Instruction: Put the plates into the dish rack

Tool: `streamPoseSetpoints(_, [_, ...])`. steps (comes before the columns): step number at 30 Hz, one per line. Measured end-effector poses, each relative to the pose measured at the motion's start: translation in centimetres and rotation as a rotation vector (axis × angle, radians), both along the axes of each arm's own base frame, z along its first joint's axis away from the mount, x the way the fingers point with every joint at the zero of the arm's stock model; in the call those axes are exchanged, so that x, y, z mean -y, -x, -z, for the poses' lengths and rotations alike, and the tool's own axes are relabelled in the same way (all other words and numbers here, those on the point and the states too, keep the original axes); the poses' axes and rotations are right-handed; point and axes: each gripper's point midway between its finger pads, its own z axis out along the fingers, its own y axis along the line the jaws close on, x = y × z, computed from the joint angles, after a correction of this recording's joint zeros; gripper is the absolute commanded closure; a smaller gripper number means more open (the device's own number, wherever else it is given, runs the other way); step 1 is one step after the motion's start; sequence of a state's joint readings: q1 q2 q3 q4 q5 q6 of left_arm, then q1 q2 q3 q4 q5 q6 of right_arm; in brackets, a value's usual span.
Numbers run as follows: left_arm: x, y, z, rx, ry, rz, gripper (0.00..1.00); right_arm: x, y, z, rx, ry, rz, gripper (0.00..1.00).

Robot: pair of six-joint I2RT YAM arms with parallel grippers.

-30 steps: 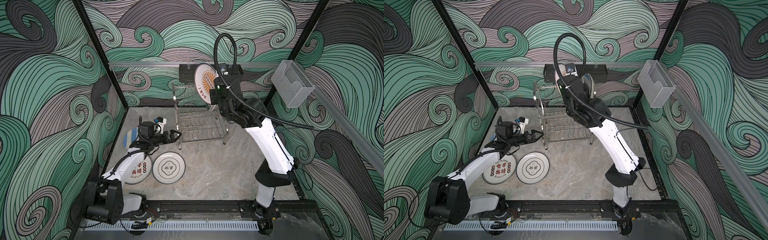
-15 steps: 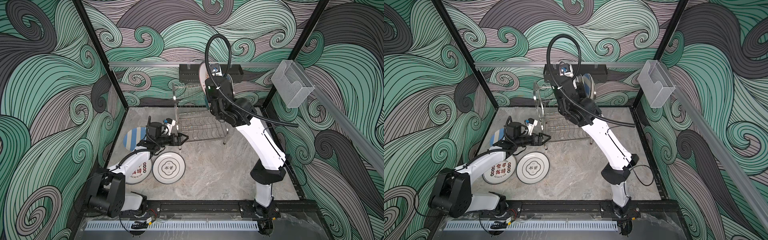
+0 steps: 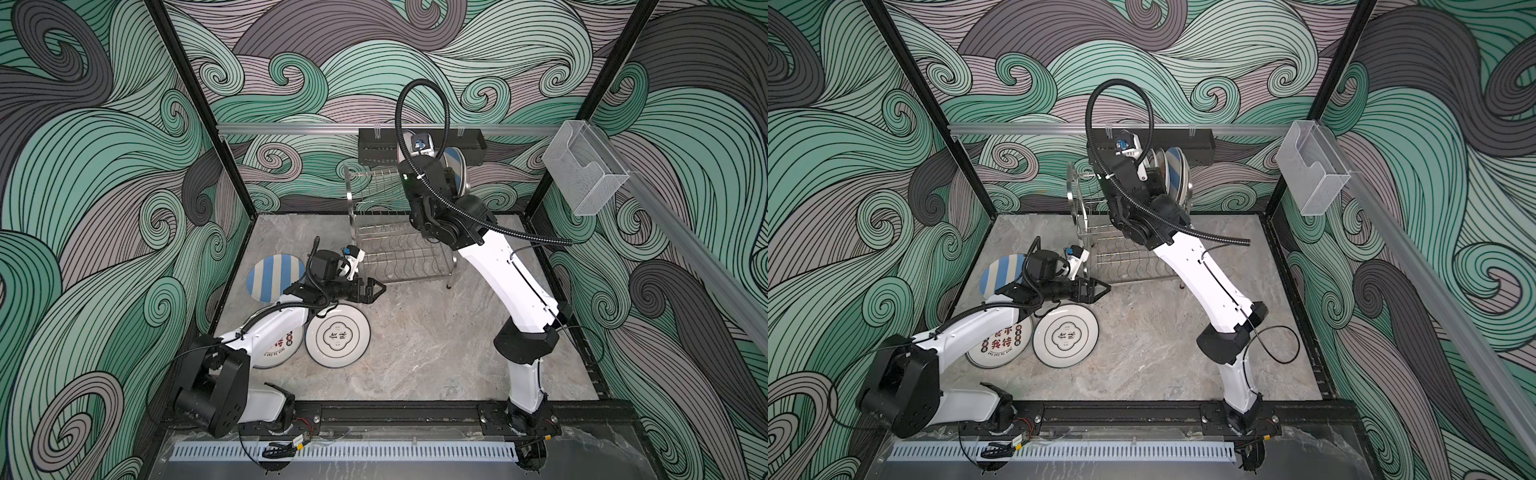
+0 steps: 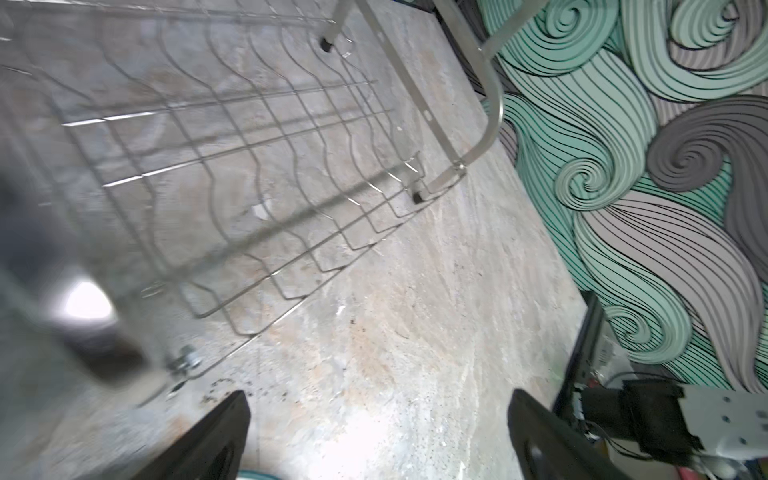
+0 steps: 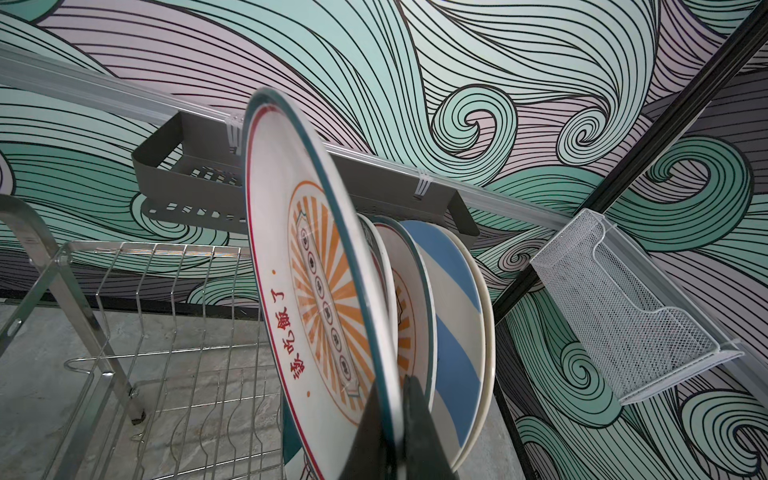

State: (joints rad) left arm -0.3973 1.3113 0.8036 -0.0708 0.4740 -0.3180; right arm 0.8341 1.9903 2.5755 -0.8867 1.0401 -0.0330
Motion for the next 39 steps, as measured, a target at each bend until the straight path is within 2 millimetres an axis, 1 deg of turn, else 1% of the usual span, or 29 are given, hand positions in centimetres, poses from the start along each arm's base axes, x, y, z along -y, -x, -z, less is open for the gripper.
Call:
streamPoseSetpoints(3, [-1.4,-0.5,-1.7,0.060,-0.020,-0.074,0.01,0.1,-0.1,0.1,0.002,-0.010,0.006,1.00])
streamPoseSetpoints(5, [-1.9,-0.8,-2.1,0.082,-0.032,-0.104,0.01,0.2,-0.2,0.1,0.004,-0.017,0.009,1.00])
streamPoseSetpoints(8, [-2.3,-1.3,-1.2,0.065,-0.058,-0.129,0.01,0.3,-0.3,-0.1,0.011,-0.028,0.013,1.00])
streamPoseSetpoints(12, [-2.1,-1.8,0.8,0.022,-0.075,-0.130,0.01,0.5,-0.5,0.0,0.014,-0.039,0.021,1.00])
streamPoseSetpoints(14, [-2.0,-2.0,1.5,0.013,-0.079,-0.128,0.01,0.5,-0.7,0.1,0.014,-0.044,0.026,1.00])
streamPoseSetpoints(17, [-1.7,-2.0,2.2,0.009,-0.077,-0.110,0.02,0.5,-0.8,0.4,0.011,-0.047,0.030,1.00])
streamPoseSetpoints(22, [-1.0,-2.2,2.3,0.039,-0.063,-0.058,0.01,0.4,-1.2,1.0,0.003,-0.045,0.037,1.00])
streamPoseSetpoints(26, [-0.5,-2.6,3.6,0.031,-0.058,-0.018,0.01,0.7,-1.7,1.4,-0.004,-0.037,0.047,1.00])
streamPoseSetpoints(29, [0.3,-2.3,4.5,0.016,-0.050,0.024,0.01,1.0,-1.9,1.5,-0.006,-0.036,0.056,1.00])
streamPoseSetpoints(35, [2.0,-1.1,4.3,0.031,-0.043,0.098,0.01,1.4,-2.2,1.7,-0.010,-0.031,0.065,1.00])
streamPoseSetpoints(39, [2.9,-0.4,4.3,0.033,-0.043,0.133,0.01,1.3,-2.4,2.6,-0.028,-0.013,0.067,1.00])
